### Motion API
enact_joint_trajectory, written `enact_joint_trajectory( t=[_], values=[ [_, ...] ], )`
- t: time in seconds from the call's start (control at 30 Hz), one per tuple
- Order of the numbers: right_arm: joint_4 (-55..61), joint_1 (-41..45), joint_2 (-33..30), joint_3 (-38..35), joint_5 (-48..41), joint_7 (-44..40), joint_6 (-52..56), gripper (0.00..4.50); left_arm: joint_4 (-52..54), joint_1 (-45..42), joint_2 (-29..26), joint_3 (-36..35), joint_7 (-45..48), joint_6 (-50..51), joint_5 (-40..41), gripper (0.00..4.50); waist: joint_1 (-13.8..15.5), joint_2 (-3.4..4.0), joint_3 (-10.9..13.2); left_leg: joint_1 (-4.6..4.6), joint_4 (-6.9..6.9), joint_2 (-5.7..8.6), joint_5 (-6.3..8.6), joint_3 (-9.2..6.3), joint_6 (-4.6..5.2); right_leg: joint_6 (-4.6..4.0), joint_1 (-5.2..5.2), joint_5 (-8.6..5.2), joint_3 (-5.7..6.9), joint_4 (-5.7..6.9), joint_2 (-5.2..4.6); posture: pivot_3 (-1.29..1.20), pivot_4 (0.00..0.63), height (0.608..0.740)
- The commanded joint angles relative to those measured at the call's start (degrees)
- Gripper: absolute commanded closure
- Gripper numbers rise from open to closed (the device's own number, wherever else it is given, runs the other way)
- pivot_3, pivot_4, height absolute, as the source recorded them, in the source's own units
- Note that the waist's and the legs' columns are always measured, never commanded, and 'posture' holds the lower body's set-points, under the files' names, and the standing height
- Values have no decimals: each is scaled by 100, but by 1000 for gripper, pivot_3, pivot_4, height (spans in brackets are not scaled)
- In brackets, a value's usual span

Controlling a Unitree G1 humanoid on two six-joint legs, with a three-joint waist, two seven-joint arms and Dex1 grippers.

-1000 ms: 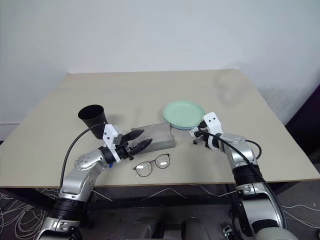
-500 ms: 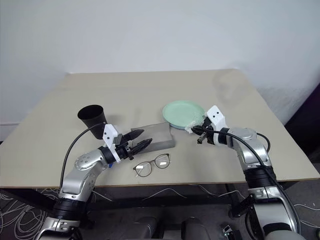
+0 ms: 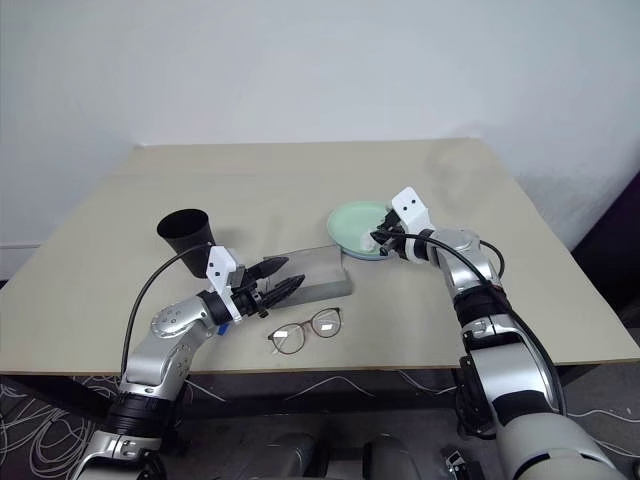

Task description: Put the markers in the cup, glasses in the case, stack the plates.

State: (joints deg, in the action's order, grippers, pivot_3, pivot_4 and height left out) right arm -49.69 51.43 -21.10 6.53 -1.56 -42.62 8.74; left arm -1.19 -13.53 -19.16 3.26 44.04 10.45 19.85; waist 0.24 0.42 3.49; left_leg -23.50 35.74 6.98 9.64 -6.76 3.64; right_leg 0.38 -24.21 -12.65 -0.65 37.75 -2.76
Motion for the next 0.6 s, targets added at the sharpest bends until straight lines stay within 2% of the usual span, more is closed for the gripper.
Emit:
enact_joint_trajectory(
  t=[0.03, 0.17, 0.43, 0.6],
  values=[
    [-151, 259, -5, -136, 26, 49, -319, 1925, 264, -4, -29, -85, -32, -97, -2, 1693, -1, 0, 0, 0, -1, 0, 0, 0, 0, 0, 0, 0, 0, 0, 0, 0, 0, 736],
    [0, 118, -65, -210, -28, -8, -457, 550, 311, 21, -48, -85, -42, -68, 13, 1693, -2, 1, 0, 1, -2, 0, 0, 0, 0, -1, -2, 0, -3, 2, 1, 0, 0, 736],
    [1801, -1376, -540, -284, -558, -1333, -726, 550, 265, -156, -303, -7, 374, 202, 130, 1693, 7, 2, 0, 0, -1, 1, 0, -2, 1, 4, 3, -2, 1, -2, -1, 0, 0, 736],
    [2288, -1999, -805, -272, -762, -1818, -595, 550, 279, -429, -596, 113, 986, 789, 383, 1693, -17, 3, 0, 1, 3, 1, 0, 1, 1, -1, 11, -1, -3, 8, -2, 0, 0, 736]
  ],
)
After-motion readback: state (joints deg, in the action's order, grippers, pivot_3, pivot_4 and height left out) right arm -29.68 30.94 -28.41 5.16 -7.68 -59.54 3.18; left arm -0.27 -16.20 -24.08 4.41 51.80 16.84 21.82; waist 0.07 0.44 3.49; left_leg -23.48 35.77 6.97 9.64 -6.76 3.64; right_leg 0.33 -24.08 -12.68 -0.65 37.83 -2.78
